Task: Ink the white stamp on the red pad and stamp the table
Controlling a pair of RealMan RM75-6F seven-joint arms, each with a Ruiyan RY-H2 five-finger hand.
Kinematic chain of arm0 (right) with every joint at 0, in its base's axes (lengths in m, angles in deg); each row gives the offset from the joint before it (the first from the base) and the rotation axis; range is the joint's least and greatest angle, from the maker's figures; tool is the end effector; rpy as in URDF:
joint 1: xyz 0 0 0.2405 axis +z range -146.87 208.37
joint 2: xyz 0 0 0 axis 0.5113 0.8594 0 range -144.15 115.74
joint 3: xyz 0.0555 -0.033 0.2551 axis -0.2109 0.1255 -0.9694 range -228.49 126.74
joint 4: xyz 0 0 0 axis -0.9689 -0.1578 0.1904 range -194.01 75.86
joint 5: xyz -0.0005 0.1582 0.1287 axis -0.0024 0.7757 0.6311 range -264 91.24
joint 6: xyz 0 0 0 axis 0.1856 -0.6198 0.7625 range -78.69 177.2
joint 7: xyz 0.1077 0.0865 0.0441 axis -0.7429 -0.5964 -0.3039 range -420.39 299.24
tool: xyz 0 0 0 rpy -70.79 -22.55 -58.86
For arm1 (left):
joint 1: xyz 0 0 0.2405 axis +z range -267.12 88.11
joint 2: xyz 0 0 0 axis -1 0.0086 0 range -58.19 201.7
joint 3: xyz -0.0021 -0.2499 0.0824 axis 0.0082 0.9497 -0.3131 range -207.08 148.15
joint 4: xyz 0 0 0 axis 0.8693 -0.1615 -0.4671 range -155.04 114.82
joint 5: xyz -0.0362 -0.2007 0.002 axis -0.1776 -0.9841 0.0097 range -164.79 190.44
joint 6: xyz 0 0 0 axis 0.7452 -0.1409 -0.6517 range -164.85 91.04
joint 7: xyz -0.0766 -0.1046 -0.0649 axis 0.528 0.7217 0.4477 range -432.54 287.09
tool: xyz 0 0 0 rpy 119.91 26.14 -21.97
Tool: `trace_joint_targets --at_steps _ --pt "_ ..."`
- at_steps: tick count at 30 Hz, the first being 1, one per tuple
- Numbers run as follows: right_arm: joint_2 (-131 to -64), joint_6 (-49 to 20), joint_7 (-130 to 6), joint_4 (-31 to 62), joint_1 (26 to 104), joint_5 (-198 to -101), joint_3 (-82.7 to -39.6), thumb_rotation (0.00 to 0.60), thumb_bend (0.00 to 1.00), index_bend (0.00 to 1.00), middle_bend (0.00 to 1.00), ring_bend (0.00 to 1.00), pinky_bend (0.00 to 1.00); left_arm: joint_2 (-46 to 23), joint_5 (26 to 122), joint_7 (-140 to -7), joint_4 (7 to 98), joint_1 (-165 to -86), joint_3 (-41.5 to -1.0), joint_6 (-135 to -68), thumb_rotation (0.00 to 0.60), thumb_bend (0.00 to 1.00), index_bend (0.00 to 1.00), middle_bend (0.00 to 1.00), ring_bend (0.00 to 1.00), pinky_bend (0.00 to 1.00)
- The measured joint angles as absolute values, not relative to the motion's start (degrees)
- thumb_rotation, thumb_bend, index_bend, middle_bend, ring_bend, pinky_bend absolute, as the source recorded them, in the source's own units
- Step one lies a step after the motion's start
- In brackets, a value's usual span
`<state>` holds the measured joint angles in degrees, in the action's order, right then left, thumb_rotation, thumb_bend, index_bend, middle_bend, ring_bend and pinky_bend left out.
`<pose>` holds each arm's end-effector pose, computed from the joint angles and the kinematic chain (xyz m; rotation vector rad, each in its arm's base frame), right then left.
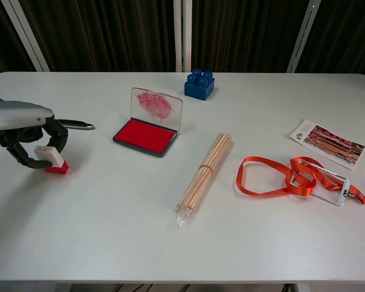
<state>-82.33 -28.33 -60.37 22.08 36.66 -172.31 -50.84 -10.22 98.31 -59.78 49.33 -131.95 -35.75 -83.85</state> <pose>-0.3565 -0.1788 0.1415 1.5139 -0.9230 0.7017 -0.2556 0.3342 0.0054 -2.1338 -1.0343 -0.6712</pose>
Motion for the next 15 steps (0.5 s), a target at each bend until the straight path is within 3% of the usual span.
trace_joint_targets --at_steps 15 --pt "-82.2 -27.7 -59.9 22.3 36.8 -171.8 -50.8 0.600 0.23 0.00 0.00 0.00 0.00 -10.7 100.2 -57.9 47.9 -132.0 -35.8 -82.5 0.600 0.37 0.52 0.50 0.91 0.99"
